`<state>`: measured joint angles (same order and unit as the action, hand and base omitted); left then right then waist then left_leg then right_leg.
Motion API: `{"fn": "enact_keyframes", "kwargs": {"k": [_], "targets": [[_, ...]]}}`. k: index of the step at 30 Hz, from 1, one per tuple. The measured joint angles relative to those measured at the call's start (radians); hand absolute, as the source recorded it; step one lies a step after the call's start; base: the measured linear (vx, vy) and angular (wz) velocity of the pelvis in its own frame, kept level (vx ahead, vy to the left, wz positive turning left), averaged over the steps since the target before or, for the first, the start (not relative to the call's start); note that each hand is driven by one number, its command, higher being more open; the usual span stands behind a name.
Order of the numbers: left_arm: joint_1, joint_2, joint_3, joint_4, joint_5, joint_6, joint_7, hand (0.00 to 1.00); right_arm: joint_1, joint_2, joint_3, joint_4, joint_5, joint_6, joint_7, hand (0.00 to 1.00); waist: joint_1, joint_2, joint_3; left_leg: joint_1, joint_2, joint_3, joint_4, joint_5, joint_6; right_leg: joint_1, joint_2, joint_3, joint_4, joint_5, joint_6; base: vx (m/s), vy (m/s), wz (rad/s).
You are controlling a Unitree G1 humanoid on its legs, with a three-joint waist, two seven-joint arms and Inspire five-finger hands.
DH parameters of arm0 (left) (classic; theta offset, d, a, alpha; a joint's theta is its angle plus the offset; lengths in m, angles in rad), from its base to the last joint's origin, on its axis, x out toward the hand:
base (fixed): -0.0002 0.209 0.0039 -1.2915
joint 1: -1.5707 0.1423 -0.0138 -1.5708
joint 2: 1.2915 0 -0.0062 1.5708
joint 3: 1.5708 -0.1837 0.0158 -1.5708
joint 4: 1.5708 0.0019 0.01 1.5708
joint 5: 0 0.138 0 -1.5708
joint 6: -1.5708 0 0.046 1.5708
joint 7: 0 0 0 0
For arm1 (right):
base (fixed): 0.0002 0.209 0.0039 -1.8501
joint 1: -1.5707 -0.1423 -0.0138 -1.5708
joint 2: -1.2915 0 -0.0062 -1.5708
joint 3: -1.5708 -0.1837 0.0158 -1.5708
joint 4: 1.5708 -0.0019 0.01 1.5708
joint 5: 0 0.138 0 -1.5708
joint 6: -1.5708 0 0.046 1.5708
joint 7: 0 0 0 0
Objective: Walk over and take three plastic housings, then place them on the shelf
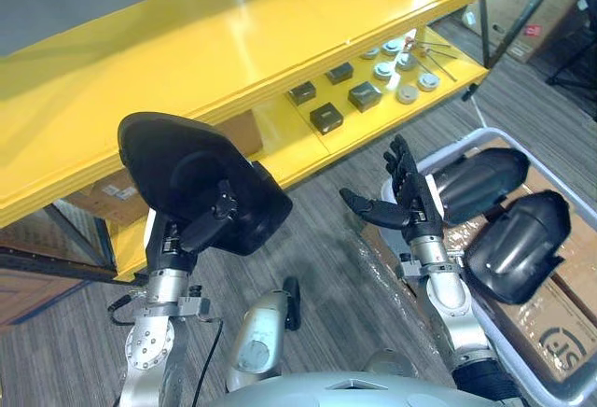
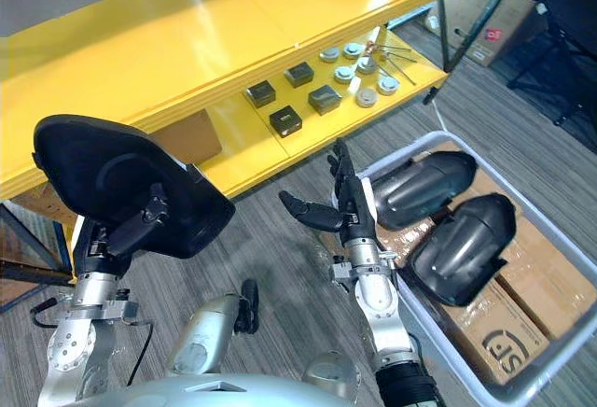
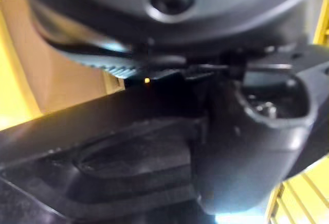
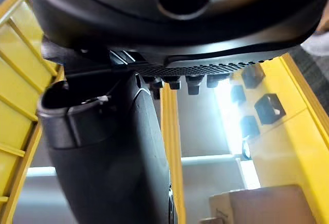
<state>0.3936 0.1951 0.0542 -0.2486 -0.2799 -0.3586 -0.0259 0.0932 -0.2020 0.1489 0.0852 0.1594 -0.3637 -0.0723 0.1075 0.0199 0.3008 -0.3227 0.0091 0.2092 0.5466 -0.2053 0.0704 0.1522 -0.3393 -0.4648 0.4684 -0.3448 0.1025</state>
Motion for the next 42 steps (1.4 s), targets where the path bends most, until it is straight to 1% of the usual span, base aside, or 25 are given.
{"fn": "enact_keyframes", "kwargs": {"k": [1, 2, 3, 4, 5, 6, 8, 9, 11, 13, 14, 17, 18, 19, 20, 21, 22, 23, 24, 27, 31, 34, 36, 38, 42], "targets": [[-0.002, -0.009, 0.003, -0.001, 0.001, 0.003, 0.005, 0.00, 0.012, 0.007, 0.003, 0.001, -0.005, 0.000, -0.007, 1.00, -0.004, 0.003, -0.003, 0.007, -0.029, -0.036, -0.017, -0.003, 0.013, -0.082, -0.032, 0.047, 0.173, 0.070, -0.118, 0.22, 0.166, 0.66], [-0.007, -0.009, 0.006, -0.008, 0.001, 0.003, 0.009, 0.00, 0.012, 0.009, 0.005, 0.006, -0.017, 0.000, -0.008, 1.00, -0.007, 0.002, -0.004, 0.024, -0.038, -0.046, -0.044, 0.002, 0.020, -0.131, -0.040, 0.078, 0.245, 0.131, -0.170, 0.28, 0.233, 0.72], [0.006, -0.003, 0.017, -0.028, 0.002, 0.002, 0.014, 0.00, 0.012, 0.012, 0.009, 0.009, -0.036, 0.000, -0.007, 1.00, -0.013, 0.003, -0.005, 0.060, -0.047, -0.072, -0.097, 0.012, 0.027, -0.187, -0.034, 0.137, 0.330, 0.185, -0.148, 0.19, 0.166, 0.47], [0.006, 0.001, 0.024, -0.038, 0.002, 0.002, 0.017, 0.00, 0.010, 0.012, 0.009, 0.008, -0.037, -0.003, -0.003, 1.00, -0.014, 0.003, -0.006, 0.078, -0.053, -0.090, -0.119, 0.018, 0.033, -0.202, -0.018, 0.151, 0.343, 0.160, -0.123, 0.33, 0.202, 0.63], [0.000, 0.000, 0.041, -0.051, 0.000, 0.002, 0.023, 0.00, 0.005, 0.013, 0.007, 0.000, -0.037, -0.007, -0.005, 1.00, -0.014, 0.003, -0.006, 0.118, -0.064, -0.123, -0.168, 0.035, 0.029, -0.223, 0.026, 0.165, 0.317, 0.113, -0.089, 0.29, 0.123, 0.73], [-0.009, -0.001, 0.054, -0.059, -0.002, 0.002, 0.031, 0.00, 0.004, 0.013, -0.005, -0.025, -0.036, -0.010, -0.004, 1.00, -0.015, 0.004, -0.008, 0.158, -0.079, -0.157, -0.214, 0.048, 0.024, -0.241, 0.066, 0.167, 0.242, 0.088, -0.083, 0.35, 0.137, 0.75], [-0.014, -0.002, 0.062, -0.064, -0.002, 0.002, 0.038, 0.00, -0.004, 0.012, -0.040, -0.060, -0.036, -0.019, -0.005, 1.00, -0.017, 0.011, -0.026, 0.202, -0.103, -0.206, -0.264, 0.060, 0.026, -0.301, 0.123, 0.185, 0.134, 0.085, -0.086, 0.32, 0.065, 0.89], [-0.013, -0.006, 0.059, -0.064, -0.002, 0.002, 0.037, 0.00, -0.020, 0.008, -0.068, -0.074, -0.036, -0.032, -0.020, 1.00, -0.029, 0.019, -0.033, 0.236, -0.119, -0.240, -0.279, 0.071, 0.037, -0.337, 0.154, 0.224, 0.070, 0.095, -0.069, 0.33, 0.045, 1.06], [-0.015, -0.011, 0.048, -0.057, -0.001, 0.002, 0.027, 0.00, -0.031, 0.000, -0.109, -0.103, -0.038, -0.047, -0.065, 1.00, -0.037, 0.024, -0.041, 0.287, -0.145, -0.296, -0.279, 0.071, 0.037, -0.363, 0.173, 0.299, -0.001, 0.118, -0.034, 0.34, -0.008, 1.23], [-0.015, -0.012, 0.037, -0.049, -0.001, 0.002, 0.022, 0.00, -0.041, -0.005, -0.146, -0.142, -0.039, -0.066, -0.106, 1.00, -0.043, 0.023, -0.051, 0.337, -0.164, -0.358, -0.278, 0.062, 0.022, -0.381, 0.175, 0.358, -0.041, 0.141, -0.007, 0.34, -0.090, 1.27], [-0.013, -0.012, 0.037, -0.038, -0.001, -0.001, 0.020, 0.00, -0.055, -0.011, -0.158, -0.160, -0.048, -0.085, -0.140, 1.00, -0.050, 0.019, -0.071, 0.354, -0.169, -0.389, -0.276, 0.053, 0.008, -0.391, 0.176, 0.378, -0.078, 0.170, -0.003, 0.34, -0.160, 1.21], [-0.010, -0.001, 0.051, -0.026, -0.002, -0.003, 0.017, 0.00, -0.115, -0.042, -0.175, -0.180, -0.077, -0.117, -0.181, 1.00, -0.052, -0.020, -0.114, 0.388, -0.176, -0.402, -0.274, 0.014, -0.052, -0.352, 0.184, 0.373, -0.232, 0.429, -0.025, 0.37, -0.204, 0.98], [-0.010, -0.003, 0.060, -0.022, -0.002, -0.007, 0.003, 0.00, -0.147, -0.056, -0.179, -0.180, -0.077, -0.124, -0.186, 1.00, -0.042, -0.027, -0.134, 0.402, -0.162, -0.387, -0.271, -0.018, -0.067, -0.306, 0.186, 0.320, -0.289, 0.461, -0.042, 0.34, -0.184, 0.48], [-0.010, -0.007, 0.061, -0.023, -0.002, -0.009, -0.006, 0.00, -0.181, -0.075, -0.183, -0.181, -0.077, -0.128, -0.186, 1.00, -0.026, -0.013, -0.143, 0.399, -0.131, -0.358, -0.254, -0.041, -0.089, -0.260, 0.210, 0.298, -0.368, 0.468, -0.046, 0.32, -0.163, 0.40], [-0.016, -0.007, 0.060, -0.023, -0.004, -0.011, -0.015, 0.00, -0.191, -0.082, -0.188, -0.182, -0.078, -0.129, -0.185, 1.00, -0.030, -0.012, -0.144, 0.396, -0.118, -0.332, -0.247, -0.047, -0.100, -0.235, 0.212, 0.282, -0.402, 0.469, -0.048, 0.26, -0.099, 0.63], [-0.043, -0.008, 0.043, -0.021, -0.001, -0.011, -0.043, 0.00, -0.179, -0.093, -0.222, -0.192, -0.078, -0.129, -0.187, 1.00, -0.042, 0.002, -0.152, 0.381, -0.070, -0.230, -0.234, -0.077, -0.118, -0.196, 0.219, 0.229, -0.445, 0.471, -0.051, 0.18, -0.080, 1.16], [-0.075, -0.007, 0.019, -0.019, -0.001, -0.011, -0.076, 0.00, -0.163, -0.095, -0.264, -0.193, -0.077, -0.128, -0.197, 1.00, -0.063, 0.019, -0.160, 0.377, -0.009, -0.096, -0.268, -0.090, -0.108, -0.181, 0.228, 0.183, -0.453, 0.469, -0.054, 0.14, -0.072, 1.20], [-0.094, -0.007, 0.003, -0.018, -0.001, -0.011, -0.089, 0.00, -0.155, -0.094, -0.285, -0.193, -0.076, -0.127, -0.203, 1.00, -0.067, 0.025, -0.162, 0.390, 0.006, -0.034, -0.301, -0.078, -0.094, -0.180, 0.232, 0.167, -0.452, 0.469, -0.054, 0.09, -0.064, 0.79], [-0.118, -0.006, -0.016, -0.018, -0.001, -0.011, -0.108, 0.00, -0.141, -0.092, -0.306, -0.194, -0.078, -0.117, -0.215, 1.00, -0.066, 0.025, -0.162, 0.409, 0.004, 0.010, -0.336, -0.042, -0.075, -0.169, 0.226, 0.159, -0.455, 0.468, -0.054, 0.06, -0.029, 0.28], [-0.165, 0.006, -0.042, -0.019, -0.002, -0.011, -0.154, 0.00, -0.071, -0.093, -0.334, -0.260, -0.117, -0.103, -0.221, 1.00, -0.091, 0.040, -0.165, 0.445, -0.005, 0.018, -0.342, -0.034, -0.080, -0.119, 0.217, 0.140, -0.473, 0.467, -0.055, 0.03, 0.018, 0.13], [-0.223, 0.061, -0.062, -0.048, -0.031, -0.009, -0.209, 0.00, -0.054, -0.092, -0.364, -0.332, -0.115, -0.102, -0.219, 1.00, -0.119, 0.042, -0.167, 0.456, -0.022, 0.051, -0.357, -0.033, -0.078, -0.117, 0.208, 0.148, -0.493, 0.469, -0.051, -0.02, 0.035, -0.18], [-0.245, 0.100, -0.087, -0.119, -0.034, 0.018, -0.249, 0.00, -0.021, -0.088, -0.378, -0.362, -0.114, -0.092, -0.219, 1.00, -0.143, 0.044, -0.167, 0.471, -0.029, 0.089, -0.369, -0.032, -0.076, -0.116, 0.208, 0.180, -0.508, 0.474, -0.044, -0.03, 0.013, -0.33], [-0.283, 0.126, -0.119, -0.160, -0.036, 0.059, -0.268, 0.00, 0.014, -0.068, -0.388, -0.376, -0.114, -0.075, -0.212, 1.00, -0.158, 0.048, -0.169, 0.490, -0.028, 0.119, -0.383, -0.032, -0.076, -0.117, 0.215, 0.208, -0.508, 0.474, -0.044, -0.02, -0.005, -0.41], [-0.357, 0.149, -0.143, -0.170, -0.052, 0.128, -0.268, 0.00, 0.041, -0.064, -0.400, -0.376, -0.111, -0.051, -0.182, 1.00, -0.175, 0.051, -0.168, 0.505, -0.029, 0.151, -0.396, -0.032, -0.076, -0.122, 0.221, 0.236, -0.509, 0.476, -0.041, -0.04, -0.015, -0.46], [-0.496, 0.180, -0.171, -0.110, -0.114, 0.237, -0.224, 0.00, 0.067, -0.064, -0.421, -0.377, -0.094, -0.020, -0.129, 1.00, -0.226, 0.052, -0.168, 0.505, -0.029, 0.208, -0.401, -0.032, -0.076, -0.145, 0.239, 0.294, -0.523, 0.486, -0.028, -0.06, -0.033, -0.46]]}}
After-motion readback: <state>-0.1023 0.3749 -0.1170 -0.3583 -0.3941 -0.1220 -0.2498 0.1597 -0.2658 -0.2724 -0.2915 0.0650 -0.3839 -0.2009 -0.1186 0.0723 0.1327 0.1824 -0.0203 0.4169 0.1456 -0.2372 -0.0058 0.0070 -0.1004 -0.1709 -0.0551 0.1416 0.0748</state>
